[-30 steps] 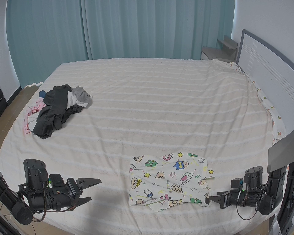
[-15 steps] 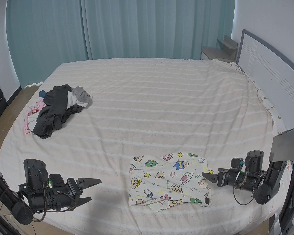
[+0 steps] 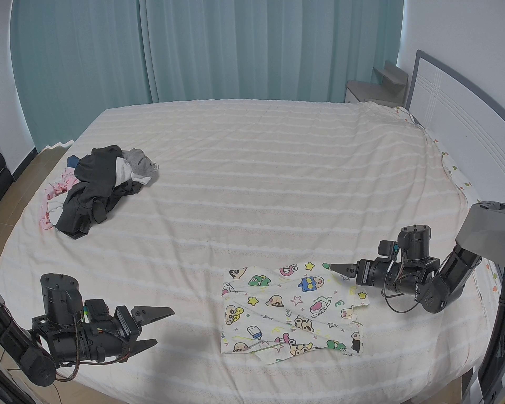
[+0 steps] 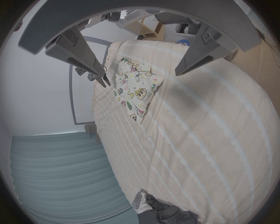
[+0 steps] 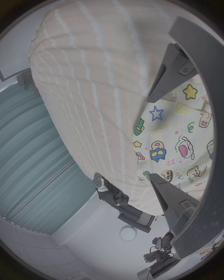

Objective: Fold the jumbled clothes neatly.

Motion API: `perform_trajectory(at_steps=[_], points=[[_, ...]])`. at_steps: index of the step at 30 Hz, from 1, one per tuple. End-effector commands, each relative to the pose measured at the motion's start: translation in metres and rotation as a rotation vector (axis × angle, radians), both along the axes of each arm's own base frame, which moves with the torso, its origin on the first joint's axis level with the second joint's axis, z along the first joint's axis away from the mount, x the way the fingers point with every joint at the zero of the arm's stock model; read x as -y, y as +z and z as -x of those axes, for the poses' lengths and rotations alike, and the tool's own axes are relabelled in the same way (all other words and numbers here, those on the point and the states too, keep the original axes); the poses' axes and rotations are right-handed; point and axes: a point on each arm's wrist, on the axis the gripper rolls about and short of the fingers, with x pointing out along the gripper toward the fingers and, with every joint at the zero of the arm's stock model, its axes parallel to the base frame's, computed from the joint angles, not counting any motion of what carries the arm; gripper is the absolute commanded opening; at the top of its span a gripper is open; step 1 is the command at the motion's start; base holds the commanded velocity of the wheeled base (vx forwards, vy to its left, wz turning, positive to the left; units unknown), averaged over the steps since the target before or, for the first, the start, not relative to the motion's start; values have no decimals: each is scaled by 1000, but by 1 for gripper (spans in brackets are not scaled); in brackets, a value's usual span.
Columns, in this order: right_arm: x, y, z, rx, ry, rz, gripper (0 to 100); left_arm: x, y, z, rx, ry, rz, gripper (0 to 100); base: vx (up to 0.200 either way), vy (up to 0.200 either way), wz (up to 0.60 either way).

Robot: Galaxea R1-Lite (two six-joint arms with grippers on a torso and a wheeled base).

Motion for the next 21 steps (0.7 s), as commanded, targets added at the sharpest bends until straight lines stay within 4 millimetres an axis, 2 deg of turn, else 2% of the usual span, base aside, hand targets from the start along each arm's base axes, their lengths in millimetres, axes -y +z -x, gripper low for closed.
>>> perform_trajectory(at_steps=[1, 12, 17, 21], points=[[-2, -8, -6, -12, 0, -1, 100, 0, 0, 0, -1, 0, 0, 100, 0, 0, 0], [15, -13, -3, -39, -48, 7, 100, 0, 0, 0, -3, 0, 0, 100, 0, 0, 0], [13, -18, 0, -59, -42, 9, 100, 0, 0, 0, -1, -1, 0, 100, 0, 0, 0], [6, -29, -4, -80, -20, 14, 100, 0, 0, 0, 0, -2, -1, 100, 0, 0, 0]])
